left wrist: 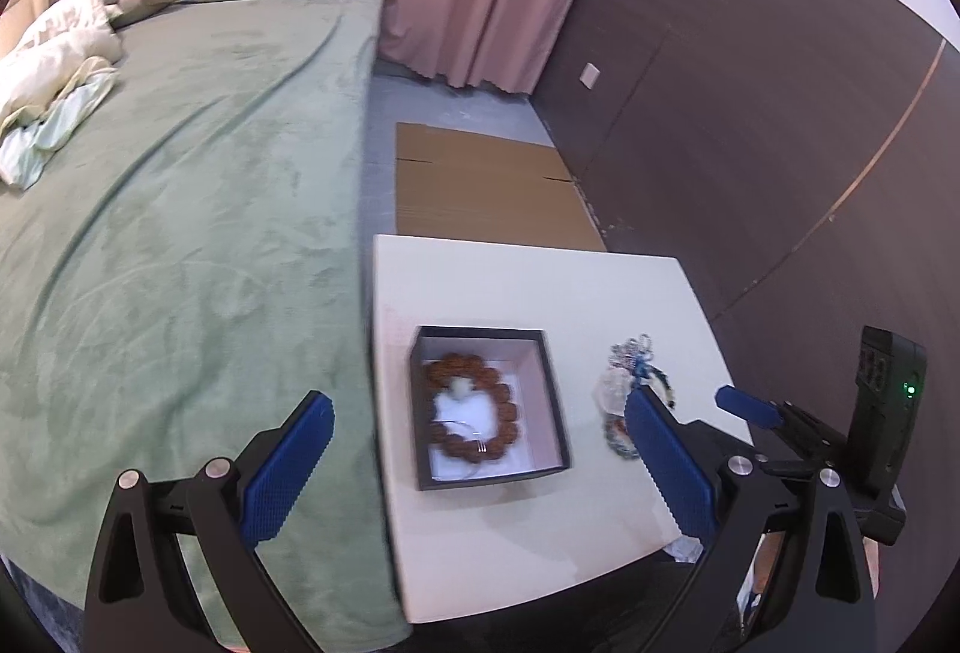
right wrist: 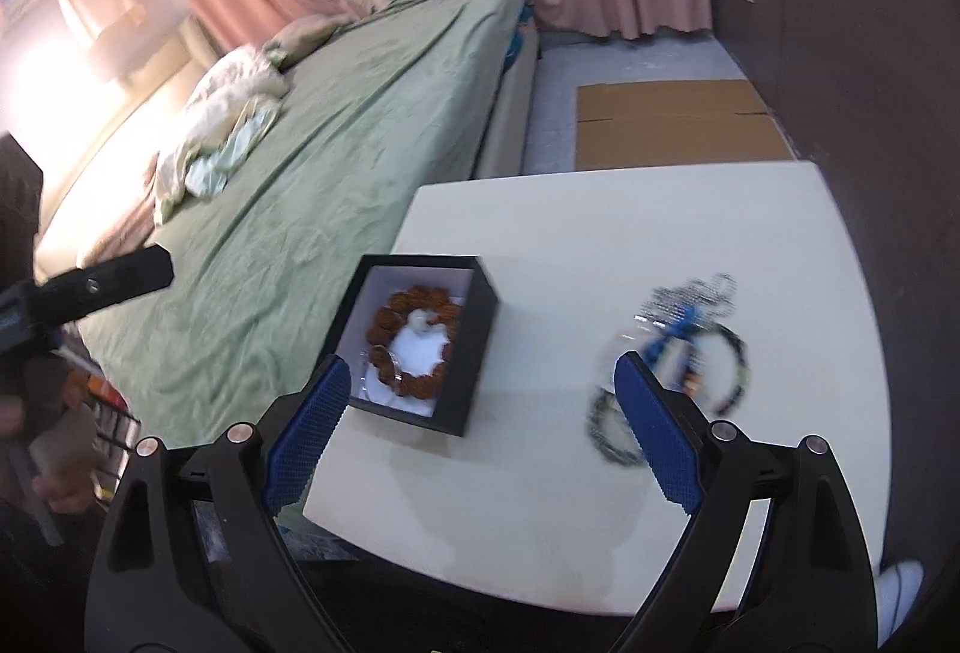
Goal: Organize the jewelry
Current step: 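Release the silver hoop from the right gripper into the black box, then grasp the blue flower ornament with the left gripper and lift it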
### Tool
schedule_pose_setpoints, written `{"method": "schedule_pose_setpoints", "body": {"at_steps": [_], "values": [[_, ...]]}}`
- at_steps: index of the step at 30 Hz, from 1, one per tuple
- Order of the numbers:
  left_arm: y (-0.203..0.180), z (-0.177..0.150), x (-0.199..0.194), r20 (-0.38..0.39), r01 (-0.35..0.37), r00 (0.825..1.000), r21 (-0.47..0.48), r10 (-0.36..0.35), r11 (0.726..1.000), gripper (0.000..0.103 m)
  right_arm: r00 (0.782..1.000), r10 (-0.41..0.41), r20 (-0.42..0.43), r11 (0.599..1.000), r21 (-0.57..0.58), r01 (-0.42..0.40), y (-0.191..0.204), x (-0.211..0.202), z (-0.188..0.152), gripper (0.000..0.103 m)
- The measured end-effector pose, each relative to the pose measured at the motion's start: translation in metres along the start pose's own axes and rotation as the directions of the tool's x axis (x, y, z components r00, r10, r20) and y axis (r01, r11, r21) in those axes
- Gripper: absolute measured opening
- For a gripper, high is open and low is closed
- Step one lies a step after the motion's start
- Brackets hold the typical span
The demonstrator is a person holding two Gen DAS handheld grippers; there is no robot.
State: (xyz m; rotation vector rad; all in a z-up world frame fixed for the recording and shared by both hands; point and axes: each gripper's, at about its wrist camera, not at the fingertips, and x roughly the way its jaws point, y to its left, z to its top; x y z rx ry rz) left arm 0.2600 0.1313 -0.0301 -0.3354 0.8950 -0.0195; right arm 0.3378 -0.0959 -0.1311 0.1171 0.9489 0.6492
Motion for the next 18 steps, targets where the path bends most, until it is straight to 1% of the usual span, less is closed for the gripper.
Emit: {"method": "schedule_pose_setpoints", "body": {"at_steps": [4,7,12,16,18], "values": [[-0.024,0.000,0.011,-0.011,0.021,1.000,0.027,-0.021,0.999,0.094,0.999,-0.024,0.032,0.999,0.050,0.022,-0.027,-0.024,-0.007,0.089],[-0.043,-0.001,0.021,-0.022,0.037,0.999,0.047,-0.036,0.998,0.094,0.999,-0.040,0.037,0.996,0.076,0.038,-0.045,-0.034,-0.013,0.089],[-0.073,-0.003,0.042,-0.053,0.060,0.997,0.079,-0.056,0.995,0.094,0.998,-0.052,0.037,0.990,0.132,0.046,-0.072,-0.046,-0.024,0.089],[-0.102,-0.008,0.062,-0.086,0.083,0.994,0.125,-0.072,0.989,0.094,0.998,-0.053,0.045,0.982,0.184,0.044,-0.093,-0.053,-0.032,0.089],[-0.115,-0.011,0.069,-0.090,0.087,0.993,0.150,-0.074,0.985,0.094,0.997,-0.054,0.052,0.976,0.215,0.042,-0.105,-0.058,-0.038,0.089]]}}
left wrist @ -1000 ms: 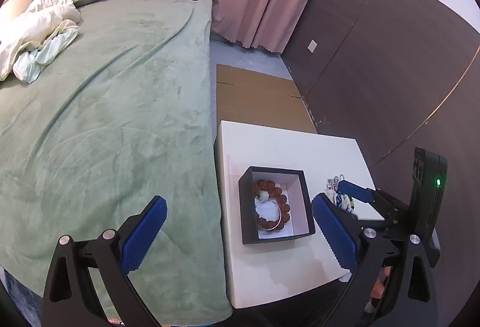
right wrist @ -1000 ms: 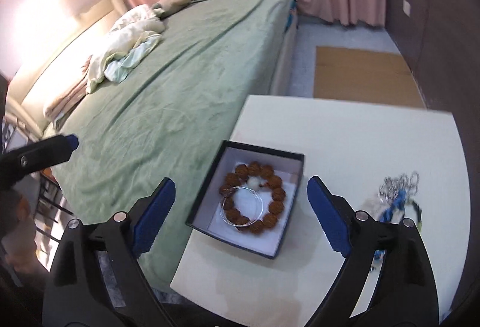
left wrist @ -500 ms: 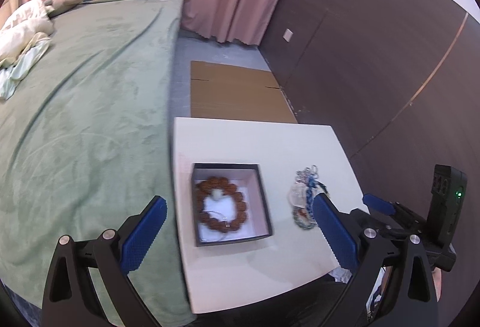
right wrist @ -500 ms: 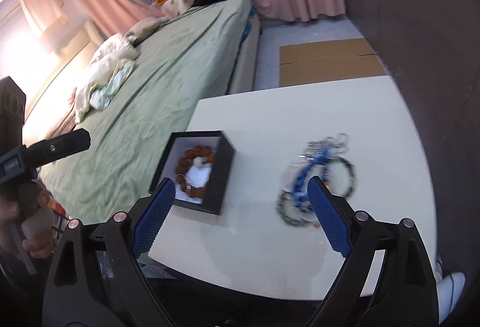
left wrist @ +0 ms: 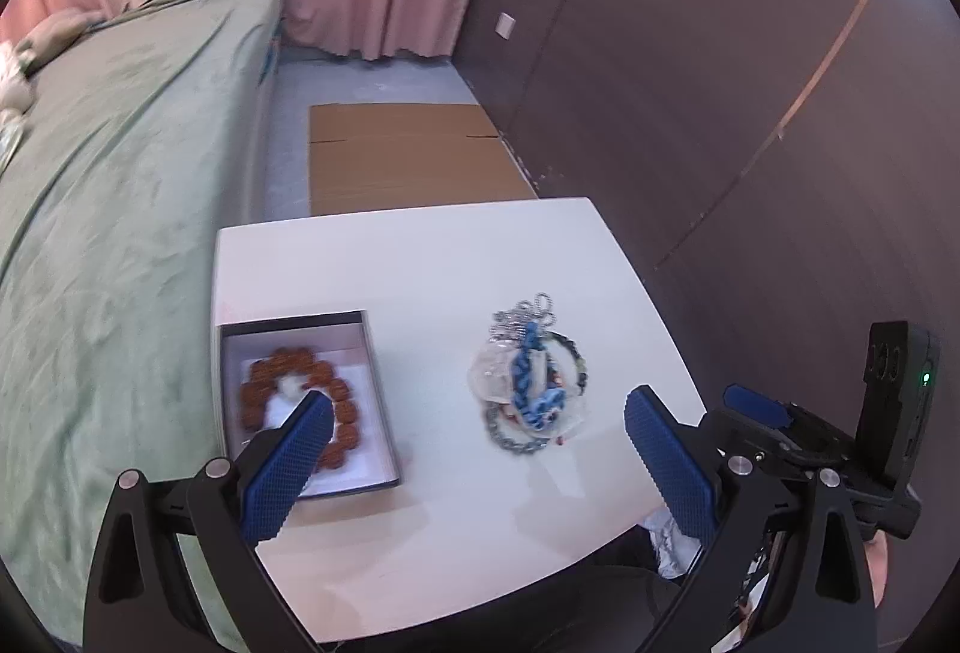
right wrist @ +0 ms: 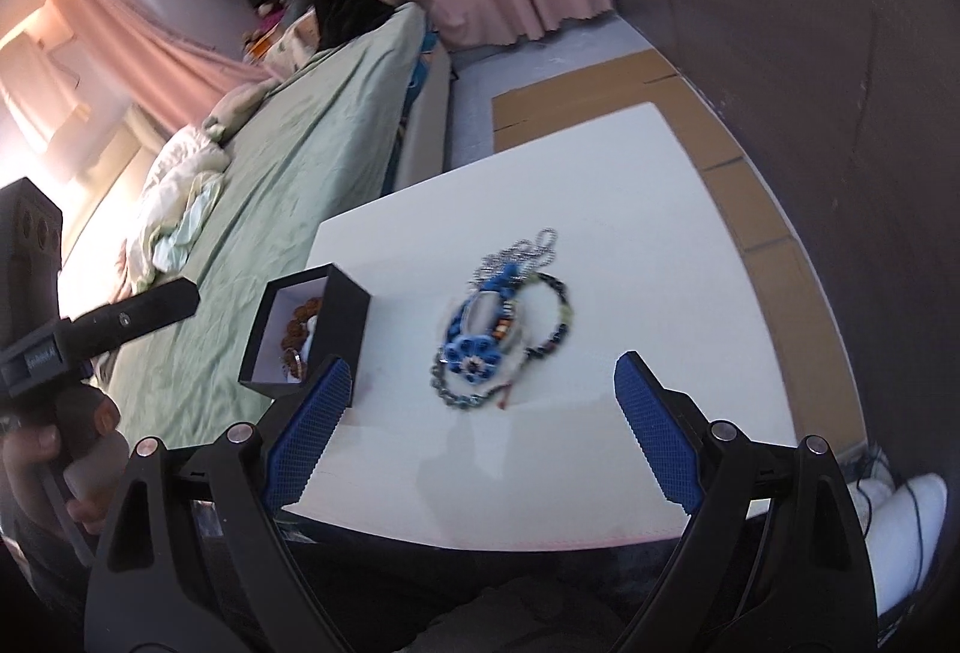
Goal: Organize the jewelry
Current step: 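Grasp the blue flower ornament with the left gripper and lift it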
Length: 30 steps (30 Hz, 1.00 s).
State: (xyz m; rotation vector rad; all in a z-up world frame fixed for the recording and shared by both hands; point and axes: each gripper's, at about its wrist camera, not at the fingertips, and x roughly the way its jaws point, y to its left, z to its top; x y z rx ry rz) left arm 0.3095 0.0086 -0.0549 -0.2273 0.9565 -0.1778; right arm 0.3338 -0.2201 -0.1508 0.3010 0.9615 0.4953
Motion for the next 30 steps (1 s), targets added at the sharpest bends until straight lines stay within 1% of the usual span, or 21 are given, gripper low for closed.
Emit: {"method": "schedule_pose_setpoints", "body": {"at_steps": [1,2,3,6,7,10,11,14,19,21,23,26,28,30], "values": [[-0.004,0.000,0.004,-0.002,0.003,1.000,0.006,-0.003,1.000,0.093,1.000,-0.001,0.004,1.000,0.013,0.001,-0.006,-0.002,-0.001,0.089],[-0.009,-0.001,0.012,-0.013,0.010,1.000,0.007,-0.010,1.000,0.089,1.000,-0.002,0.007,1.000,0.022,0.001,-0.010,-0.003,-0.001,0.089],[-0.013,-0.001,0.018,-0.024,0.015,1.000,0.007,-0.014,1.000,0.083,1.000,-0.003,0.012,0.999,0.035,0.003,-0.016,-0.005,-0.003,0.089],[-0.026,-0.005,0.041,-0.062,0.017,0.998,0.028,-0.015,0.999,0.072,1.000,-0.004,0.017,0.998,0.067,0.003,-0.030,-0.007,-0.004,0.089],[-0.030,-0.007,0.048,-0.072,0.016,0.997,0.039,-0.013,0.999,0.070,1.000,-0.004,0.018,0.997,0.077,0.003,-0.035,-0.007,-0.006,0.089],[-0.043,-0.014,0.071,-0.106,0.006,0.994,0.093,0.003,0.996,0.063,1.000,-0.003,0.017,0.995,0.095,0.001,-0.048,-0.008,-0.010,0.089],[-0.046,-0.016,0.077,-0.115,0.005,0.993,0.109,0.008,0.994,0.058,1.000,-0.004,0.017,0.995,0.099,0.002,-0.051,-0.008,-0.011,0.089],[-0.055,-0.021,0.093,-0.147,0.010,0.989,0.166,0.015,0.986,0.050,1.000,-0.008,0.016,0.994,0.111,0.006,-0.060,-0.010,-0.014,0.089],[-0.060,-0.021,0.113,-0.154,0.033,0.988,0.222,0.002,0.974,0.049,1.000,-0.010,0.014,0.992,0.124,0.008,-0.074,-0.009,-0.018,0.089],[-0.063,-0.024,0.120,-0.166,0.042,0.986,0.252,0.001,0.967,0.046,1.000,-0.011,0.013,0.992,0.129,0.009,-0.077,-0.008,-0.019,0.089],[-0.067,-0.028,0.130,-0.167,0.021,0.986,0.303,0.032,0.953,0.044,1.000,-0.014,0.011,0.991,0.132,0.013,-0.080,-0.007,-0.021,0.089],[-0.067,-0.031,0.142,-0.186,0.022,0.982,0.329,0.042,0.944,0.040,1.000,-0.019,0.007,0.990,0.137,0.018,-0.082,-0.004,-0.024,0.089],[-0.067,-0.032,0.148,-0.173,-0.005,0.982,0.348,0.070,0.937,0.040,1.000,-0.020,0.003,0.990,0.143,0.019,-0.085,-0.003,-0.026,0.089],[-0.068,-0.033,0.153,-0.174,-0.002,0.982,0.357,0.069,0.934,0.040,1.000,-0.022,-0.005,0.989,0.145,0.022,-0.087,-0.001,-0.029,0.089]]}}
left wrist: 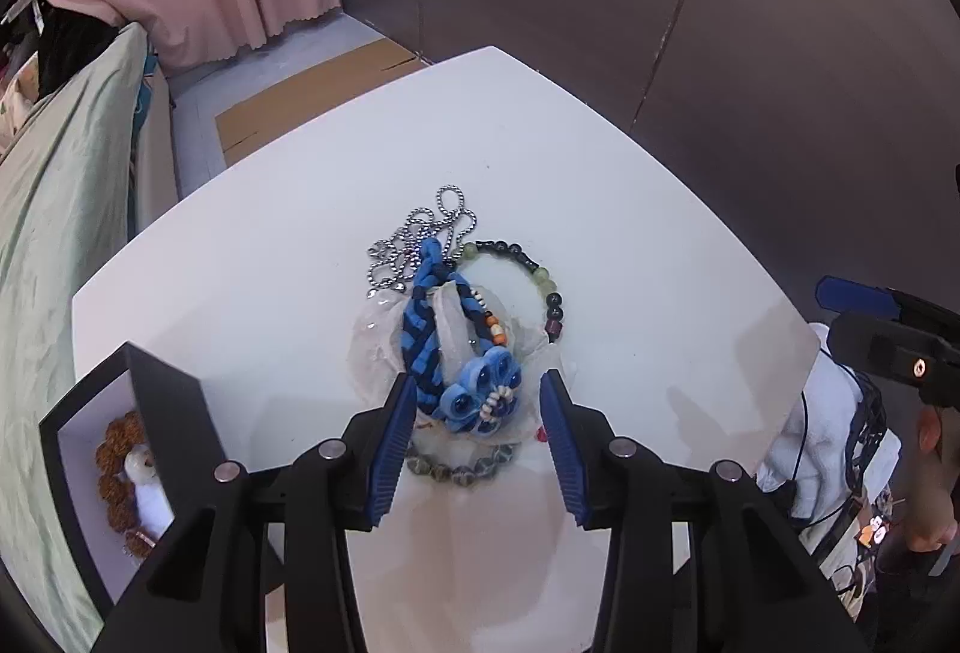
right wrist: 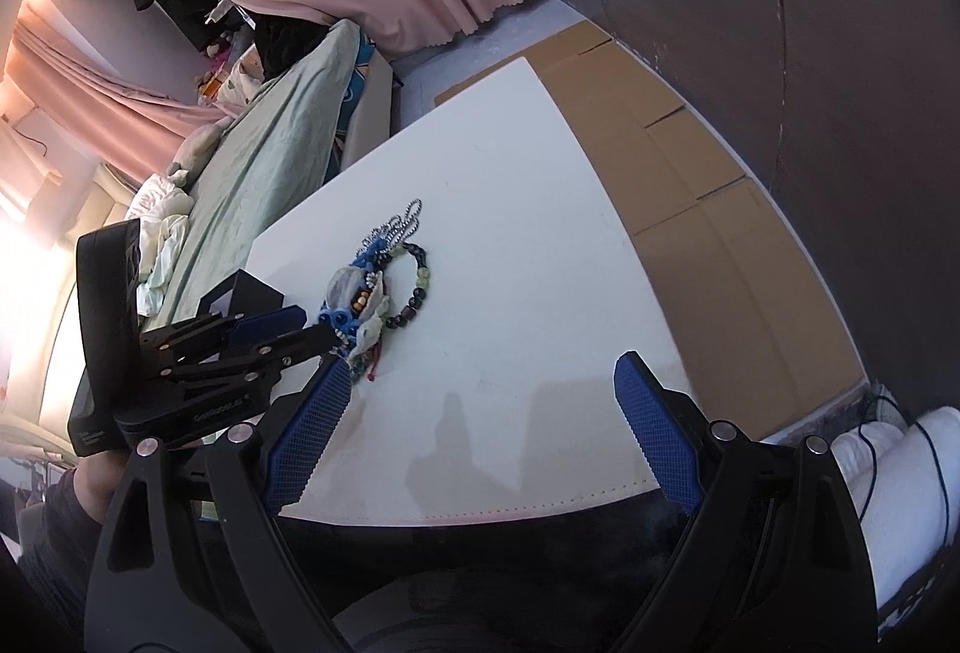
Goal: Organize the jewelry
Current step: 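Grasp the blue flower ornament with the left gripper and lift it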
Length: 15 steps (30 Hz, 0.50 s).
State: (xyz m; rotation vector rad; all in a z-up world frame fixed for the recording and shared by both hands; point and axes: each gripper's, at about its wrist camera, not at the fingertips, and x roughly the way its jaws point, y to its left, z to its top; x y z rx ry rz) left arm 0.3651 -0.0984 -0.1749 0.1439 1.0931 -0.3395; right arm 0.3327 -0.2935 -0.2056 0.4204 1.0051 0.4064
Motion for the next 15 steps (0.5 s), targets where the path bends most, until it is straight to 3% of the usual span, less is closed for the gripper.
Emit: {"method": "schedule_pose_setpoints", "body": {"at_steps": [5,7,10,15], "values": [[-0.005,0.000,0.011,-0.032,-0.013,0.999,0.029,0.014,0.999,0.032,1.000,-0.007,-0.018,1.000,-0.010,0.007,0.003,0.005,-0.006,0.089],[-0.007,0.001,0.015,-0.045,-0.033,0.998,0.043,0.035,0.999,0.023,1.000,-0.006,-0.025,1.000,-0.013,0.005,0.006,0.007,-0.008,0.089],[-0.003,0.001,0.007,-0.021,-0.008,1.000,0.008,0.009,1.000,0.020,0.999,0.010,-0.034,1.000,-0.017,-0.011,0.013,0.012,-0.008,0.088],[-0.002,0.001,-0.019,0.050,0.037,0.998,-0.019,-0.036,0.999,0.018,0.995,0.086,-0.058,0.996,-0.008,-0.087,0.028,0.026,-0.004,0.074]]}}
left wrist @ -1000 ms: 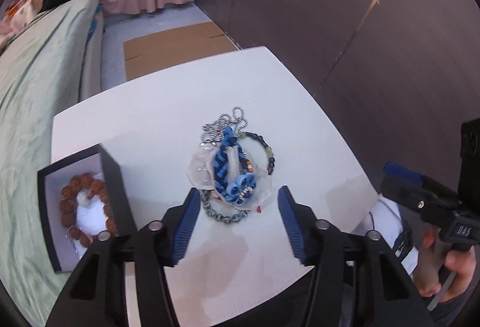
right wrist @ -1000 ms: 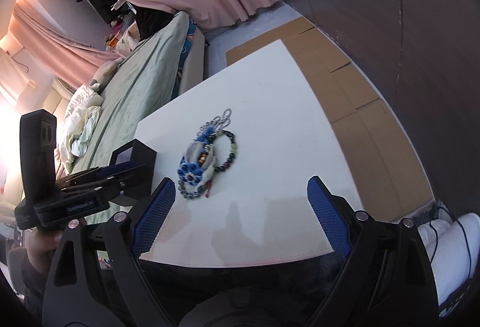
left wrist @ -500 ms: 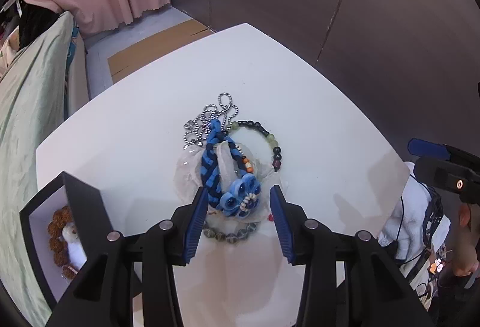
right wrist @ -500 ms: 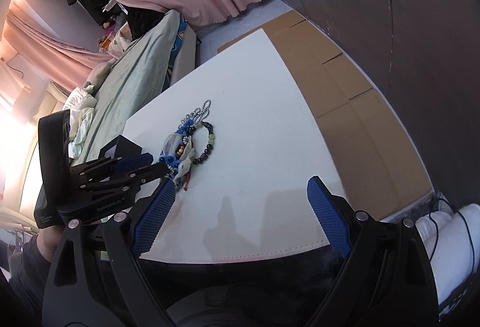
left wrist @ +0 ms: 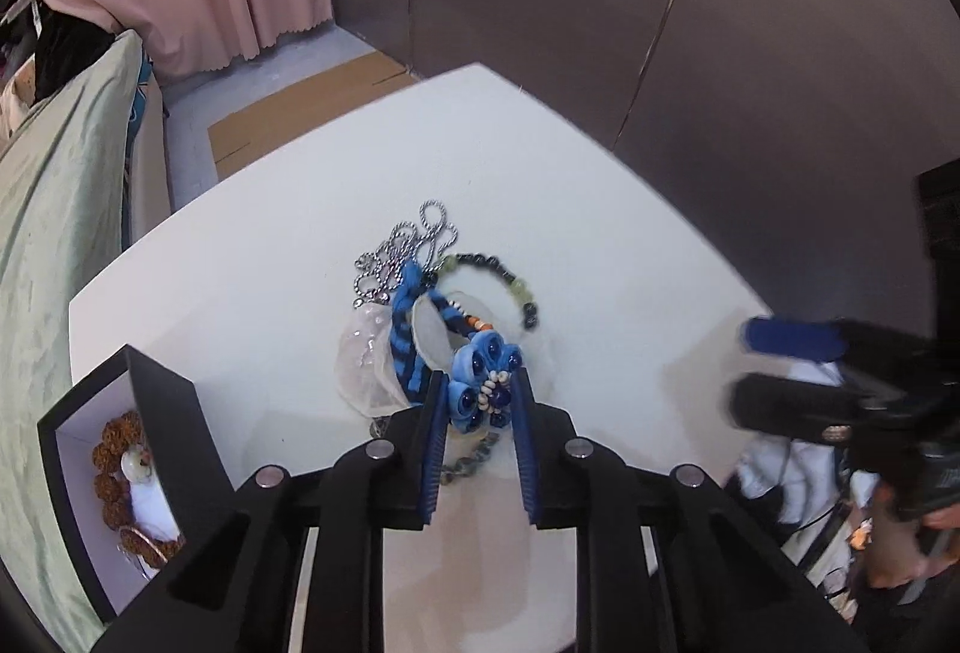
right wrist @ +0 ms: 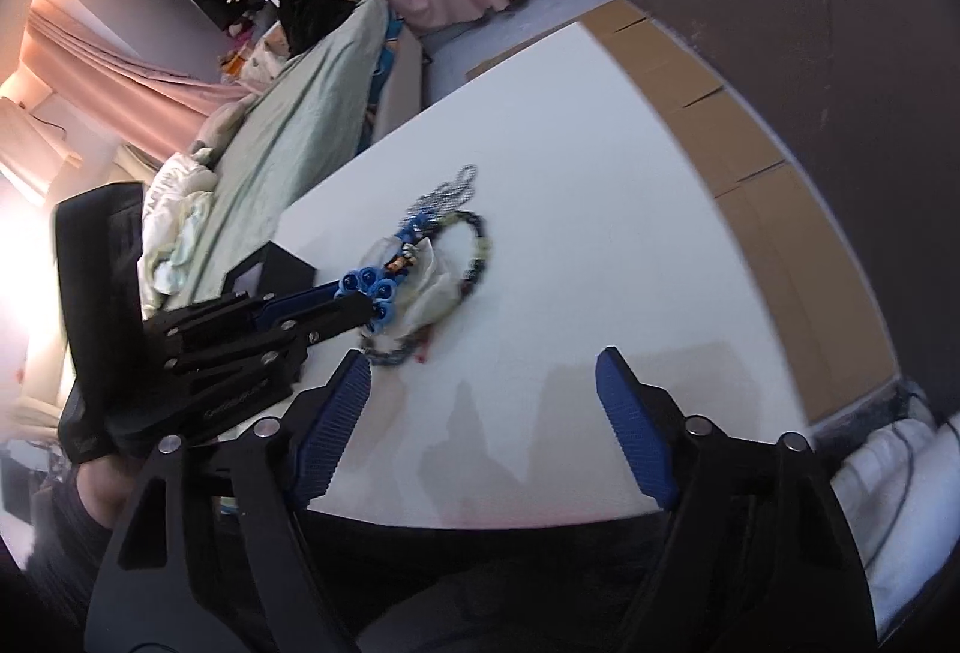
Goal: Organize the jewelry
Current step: 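Grasp the blue flower ornament with the left gripper and lift it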
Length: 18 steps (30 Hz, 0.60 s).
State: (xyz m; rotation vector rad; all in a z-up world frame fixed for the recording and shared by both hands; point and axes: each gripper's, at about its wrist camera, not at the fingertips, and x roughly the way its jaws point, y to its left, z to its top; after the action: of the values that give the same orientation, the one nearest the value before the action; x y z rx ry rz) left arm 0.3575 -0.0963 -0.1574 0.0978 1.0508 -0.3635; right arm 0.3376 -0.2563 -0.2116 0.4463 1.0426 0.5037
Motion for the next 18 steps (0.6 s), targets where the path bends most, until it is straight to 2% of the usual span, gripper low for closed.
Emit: {"method": "schedule_pose_setpoints", "body": {"at_steps": [2,9,15,18], "values": [[0.001,-0.001,-0.008,0.018,0.011,1.000,-0.013,-0.011,1.000,0.018,0.999,0.033,-0.015,0.999,0.019,-0.033,0.003,0.007,0.003,0.068],[0.020,-0.003,-0.040,0.101,0.045,0.994,-0.109,-0.034,0.993,0.018,0.994,0.103,-0.049,0.992,0.083,-0.098,0.013,0.030,0.011,0.067],[0.040,-0.011,-0.069,0.171,0.082,0.984,-0.188,-0.050,0.979,0.018,0.995,0.066,-0.080,0.993,0.098,-0.058,0.021,0.049,0.016,0.067],[0.048,-0.015,-0.078,0.188,0.075,0.982,-0.212,-0.035,0.974,0.018,0.994,0.038,-0.107,0.996,0.084,-0.029,0.029,0.061,0.016,0.067]]}}
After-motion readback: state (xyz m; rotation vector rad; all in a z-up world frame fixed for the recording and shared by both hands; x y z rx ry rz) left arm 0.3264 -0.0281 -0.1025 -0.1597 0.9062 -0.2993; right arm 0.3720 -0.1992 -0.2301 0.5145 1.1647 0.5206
